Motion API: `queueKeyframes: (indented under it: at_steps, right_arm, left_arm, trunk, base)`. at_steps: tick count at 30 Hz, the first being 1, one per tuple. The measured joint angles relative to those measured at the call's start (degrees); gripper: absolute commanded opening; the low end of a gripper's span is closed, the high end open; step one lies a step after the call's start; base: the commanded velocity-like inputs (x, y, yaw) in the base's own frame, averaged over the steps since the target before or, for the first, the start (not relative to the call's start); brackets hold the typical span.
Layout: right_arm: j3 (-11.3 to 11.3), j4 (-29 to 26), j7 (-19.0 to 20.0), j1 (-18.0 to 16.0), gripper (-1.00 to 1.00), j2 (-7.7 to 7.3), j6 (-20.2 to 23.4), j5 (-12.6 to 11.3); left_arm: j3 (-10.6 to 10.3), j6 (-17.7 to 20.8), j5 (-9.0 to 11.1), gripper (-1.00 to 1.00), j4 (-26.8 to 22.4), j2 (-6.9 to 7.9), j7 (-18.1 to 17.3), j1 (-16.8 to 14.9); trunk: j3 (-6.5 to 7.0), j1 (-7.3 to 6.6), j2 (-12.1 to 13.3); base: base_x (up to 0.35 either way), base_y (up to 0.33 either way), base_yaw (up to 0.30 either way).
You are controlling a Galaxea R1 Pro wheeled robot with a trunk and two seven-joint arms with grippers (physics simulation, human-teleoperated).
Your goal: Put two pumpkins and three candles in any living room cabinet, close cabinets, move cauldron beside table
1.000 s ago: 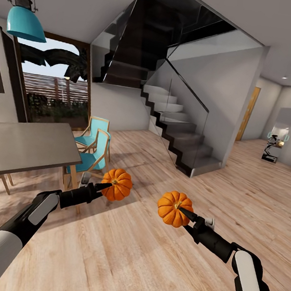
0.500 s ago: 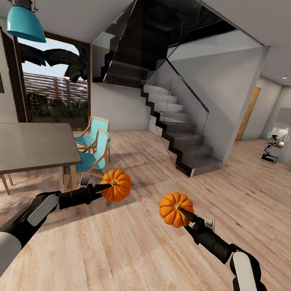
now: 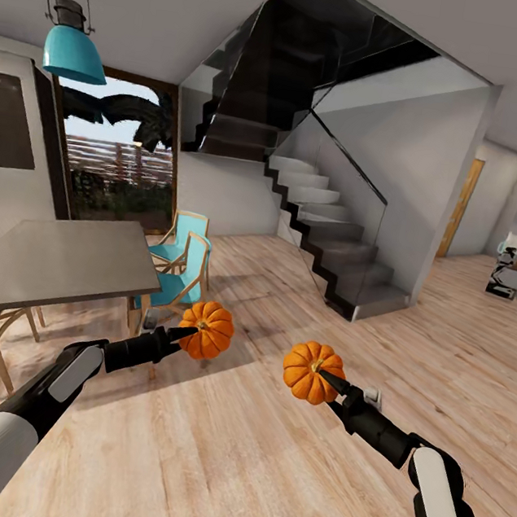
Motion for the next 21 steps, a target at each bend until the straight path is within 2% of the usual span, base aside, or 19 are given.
queueKeyframes:
  at_steps: [21]
  right_arm:
    - [0.0, 0.0, 0.0, 0.0, -1.0, 0.0, 0.0, 0.0]
  left_arm:
    - [0.0, 0.0, 0.0, -1.0, 0.0, 0.0, 0.3, 0.0]
  trunk:
    - [1.0, 0.0, 0.0]
  base:
    - [0.0, 0.0, 0.208]
